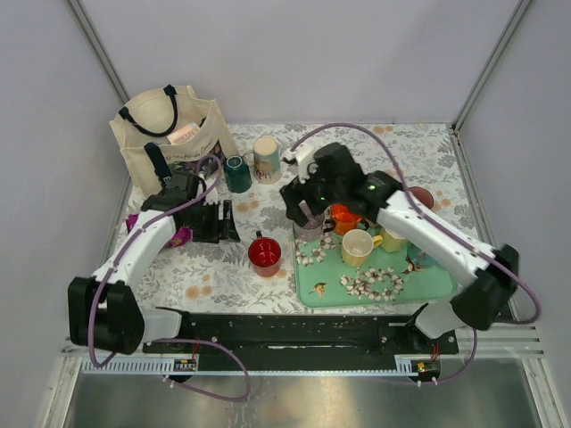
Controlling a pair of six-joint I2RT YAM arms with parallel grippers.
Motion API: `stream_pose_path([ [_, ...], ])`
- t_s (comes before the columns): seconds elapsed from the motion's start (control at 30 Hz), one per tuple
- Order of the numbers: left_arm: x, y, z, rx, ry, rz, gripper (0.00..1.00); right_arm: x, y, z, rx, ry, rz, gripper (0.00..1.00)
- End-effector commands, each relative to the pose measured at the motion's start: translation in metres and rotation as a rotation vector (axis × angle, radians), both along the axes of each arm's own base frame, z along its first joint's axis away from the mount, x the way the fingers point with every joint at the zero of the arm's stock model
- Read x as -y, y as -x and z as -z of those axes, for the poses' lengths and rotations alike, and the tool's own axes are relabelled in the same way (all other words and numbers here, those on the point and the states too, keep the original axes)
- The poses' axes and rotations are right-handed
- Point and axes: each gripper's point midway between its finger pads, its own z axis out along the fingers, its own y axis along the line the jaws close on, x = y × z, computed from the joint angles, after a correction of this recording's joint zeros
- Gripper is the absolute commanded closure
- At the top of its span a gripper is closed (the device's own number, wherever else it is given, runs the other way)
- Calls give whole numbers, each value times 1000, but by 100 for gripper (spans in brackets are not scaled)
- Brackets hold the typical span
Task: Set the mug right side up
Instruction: Place the cup on the tray.
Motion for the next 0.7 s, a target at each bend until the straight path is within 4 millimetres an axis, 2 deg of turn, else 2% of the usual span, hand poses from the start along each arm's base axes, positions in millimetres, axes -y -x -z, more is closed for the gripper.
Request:
stream_pose_path([
  [0.0,29,-18,-2,3,-2,85,28,55,11,-68,191,-7,-3,8],
  [0.17,60,-12,14,-42,-49,212,30,105,27,-123,421,-37,30,5],
  [0.23,66,-5,25,-80,-83,244,34,119,32,-132,479,-28,43,5],
  [0.27,62,-4,33,-96,-132,243,38,125,34,-135,503,-22,49,5],
  [0.37,40,0,52,-127,-275,204,47,144,34,-134,554,25,68,4],
  [0.43,38,7,59,-157,-284,222,60,157,28,-131,565,55,107,4],
  [0.5,45,8,57,-155,-245,250,80,167,24,-132,577,71,140,4],
  [0.57,55,5,50,-136,-197,287,96,171,23,-133,581,70,153,3],
  [0.6,60,2,44,-113,-183,320,100,172,21,-131,578,74,160,3],
  [0.67,67,-3,33,-58,-182,389,100,177,15,-131,583,74,187,3],
])
